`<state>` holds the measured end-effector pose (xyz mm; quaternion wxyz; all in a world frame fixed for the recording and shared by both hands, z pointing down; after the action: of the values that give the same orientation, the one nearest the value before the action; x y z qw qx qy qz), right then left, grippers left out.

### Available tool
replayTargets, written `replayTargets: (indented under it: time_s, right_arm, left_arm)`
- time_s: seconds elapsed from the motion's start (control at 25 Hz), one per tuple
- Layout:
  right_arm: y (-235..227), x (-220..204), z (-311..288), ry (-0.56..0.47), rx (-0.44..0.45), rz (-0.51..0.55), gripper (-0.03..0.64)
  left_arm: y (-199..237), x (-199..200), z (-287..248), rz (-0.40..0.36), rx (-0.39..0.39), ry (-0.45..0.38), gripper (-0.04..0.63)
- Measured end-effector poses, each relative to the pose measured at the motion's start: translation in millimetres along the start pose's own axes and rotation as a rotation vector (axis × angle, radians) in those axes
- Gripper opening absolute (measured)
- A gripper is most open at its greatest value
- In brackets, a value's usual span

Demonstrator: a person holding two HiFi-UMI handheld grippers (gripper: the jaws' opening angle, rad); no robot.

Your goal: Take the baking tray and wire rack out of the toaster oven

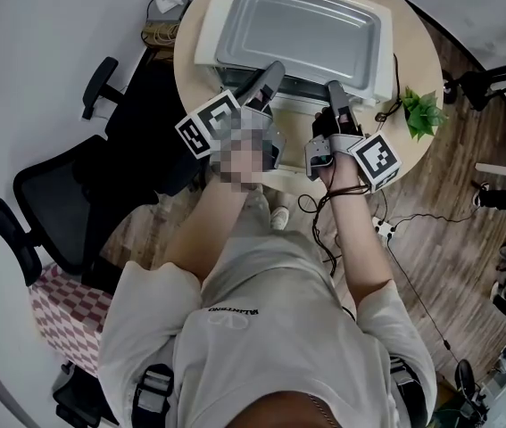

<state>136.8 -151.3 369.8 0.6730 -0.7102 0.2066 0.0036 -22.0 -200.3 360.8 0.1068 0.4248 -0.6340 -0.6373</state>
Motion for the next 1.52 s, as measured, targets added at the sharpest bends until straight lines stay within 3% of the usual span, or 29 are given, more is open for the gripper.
replayTargets:
  time_s: [0.08,0.12,0.2,0.32,0.4,0.52,0.64,0.76,0.88,1.0,1.12,1.2,1.32,1.52]
  right_arm:
    - [-0.4,0.2,1.8,-0.009,0.011,0.009,0.097]
    - [0.4,-0.3,2.6,-0.015,0.023,0.010,0.136]
    - [3.0,-4.8,9.0,-0.024,0.037,0.008,0.147]
    - [-0.4,-10.8,30.3,-0.019,0.025,0.057,0.147]
    - [-5.5,-11.5,45.4,-0.002,0.011,0.142,0.146]
    - [-14.6,-8.2,68.7,0.004,-0.023,0.285,0.094]
    - [-14.8,-5.5,90.5,0.002,-0.023,0.456,0.094]
    - [-2.7,0.4,115.9,-0.018,-0.018,0.678,0.037]
    - [14.8,10.0,141.9,-0.066,-0.016,0.881,0.030]
    - [30.6,19.6,169.3,-0.126,-0.008,1.055,0.002]
    - [36.3,27.2,194.8,-0.168,0.002,1.144,0.002]
    - [32.7,32.2,210.2,-0.182,-0.005,1.168,0.002]
    - [19.5,33.6,232.0,-0.175,-0.030,1.167,0.002]
    - [7.4,17.2,253.4,-0.125,-0.065,1.194,0.002]
  left_arm:
    - [-0.7,0.2,2.4,0.004,-0.008,-0.003,0.196]
    - [-1.0,-0.5,5.0,0.003,-0.018,-0.007,0.196]
    - [-0.8,-5.6,15.5,-0.017,-0.037,-0.015,0.196]
    - [4.0,-15.5,36.8,-0.118,-0.030,-0.028,0.195]
    - [8.4,-18.6,48.4,-0.231,-0.010,-0.035,0.149]
    - [7.2,-22.3,61.2,-0.416,-0.002,-0.049,0.003]
    - [-2.7,-30.3,74.6,-0.630,-0.011,-0.057,0.003]
    - [-21.0,-40.9,92.5,-0.866,-0.033,-0.091,0.003]
    - [-33.9,-49.7,111.3,-1.002,-0.040,-0.112,0.003]
    - [-36.7,-55.3,131.0,-1.031,-0.029,-0.100,0.003]
    - [-46.8,-56.7,160.1,-1.070,-0.040,-0.148,0.003]
    - [-53.0,-59.5,180.2,-1.090,-0.053,-0.190,0.003]
    - [-51.6,-67.5,209.6,-1.046,-0.063,-0.223,0.003]
    - [-47.4,-71.7,250.0,-1.028,-0.010,-0.267,0.003]
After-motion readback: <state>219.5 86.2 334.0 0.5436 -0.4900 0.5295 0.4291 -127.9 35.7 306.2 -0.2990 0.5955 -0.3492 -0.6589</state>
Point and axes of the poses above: the fingertips, and each gripper's own axes: z backward along the fingers, y to its left, x out of its top, the point moved 4 cm from there along z, backward along the fingers, and after that the axes turned 2 degrees about y, right-handed, at the moved point
